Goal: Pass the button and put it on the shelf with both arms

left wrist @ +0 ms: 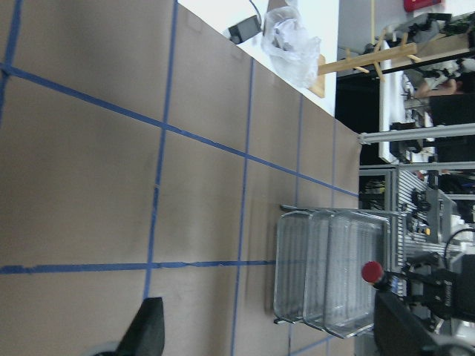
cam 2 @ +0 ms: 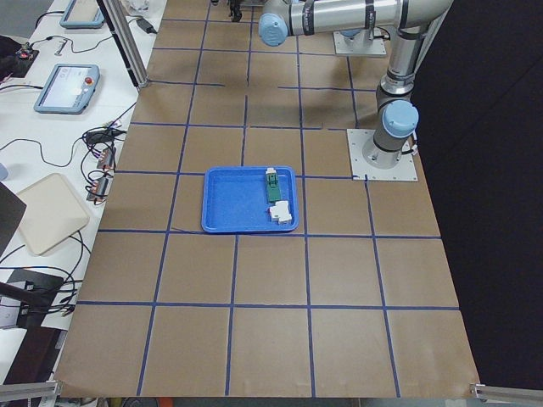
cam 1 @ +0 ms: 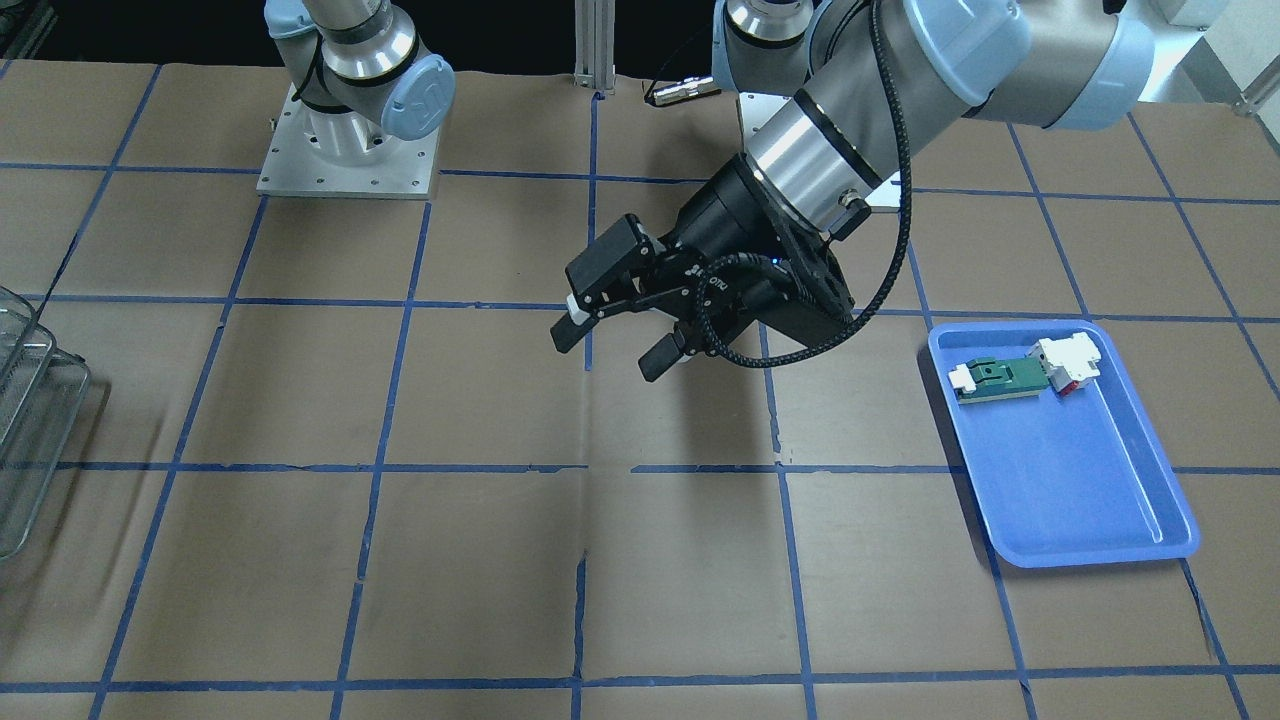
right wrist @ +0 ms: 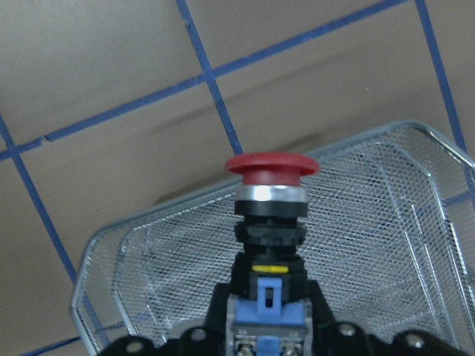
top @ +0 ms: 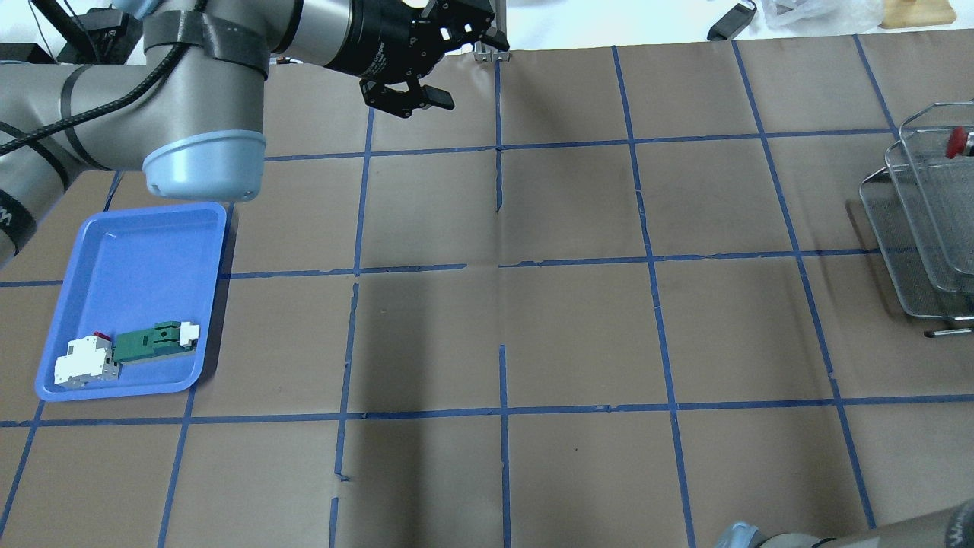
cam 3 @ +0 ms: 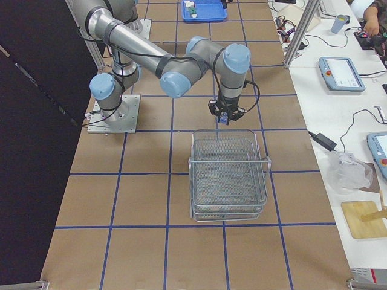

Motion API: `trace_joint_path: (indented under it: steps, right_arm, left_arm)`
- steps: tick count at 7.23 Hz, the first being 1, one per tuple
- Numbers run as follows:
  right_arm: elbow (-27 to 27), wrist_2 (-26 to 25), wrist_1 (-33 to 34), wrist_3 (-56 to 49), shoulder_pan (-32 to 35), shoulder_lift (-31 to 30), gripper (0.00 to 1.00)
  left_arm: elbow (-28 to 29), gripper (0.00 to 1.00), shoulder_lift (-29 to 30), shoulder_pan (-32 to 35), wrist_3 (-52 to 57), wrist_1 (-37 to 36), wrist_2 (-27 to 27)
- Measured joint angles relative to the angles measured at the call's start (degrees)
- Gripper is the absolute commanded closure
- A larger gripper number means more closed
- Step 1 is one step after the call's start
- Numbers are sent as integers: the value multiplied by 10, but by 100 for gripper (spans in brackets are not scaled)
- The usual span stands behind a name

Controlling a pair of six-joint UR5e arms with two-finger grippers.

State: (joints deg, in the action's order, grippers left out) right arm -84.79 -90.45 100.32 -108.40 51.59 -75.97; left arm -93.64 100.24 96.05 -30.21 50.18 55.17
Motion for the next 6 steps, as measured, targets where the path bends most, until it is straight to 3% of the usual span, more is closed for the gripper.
trace_joint_path:
  steps: [2, 3, 4, 6]
  right_arm:
    - [1, -13, 43, -30, -34, 36, 100]
    - [1, -21, 55, -37, -43, 45, 49]
    - [1, -24, 60, -45, -47, 51, 18]
    - [-4, -23, 59, -46, -49, 55, 12]
  left_arm:
    - [3, 0, -5, 8, 28, 74, 127]
    - [4, 0, -14, 11, 52, 114, 188]
    - [6, 0, -26, 11, 86, 154, 234]
    - [5, 0, -53, 8, 152, 235, 303]
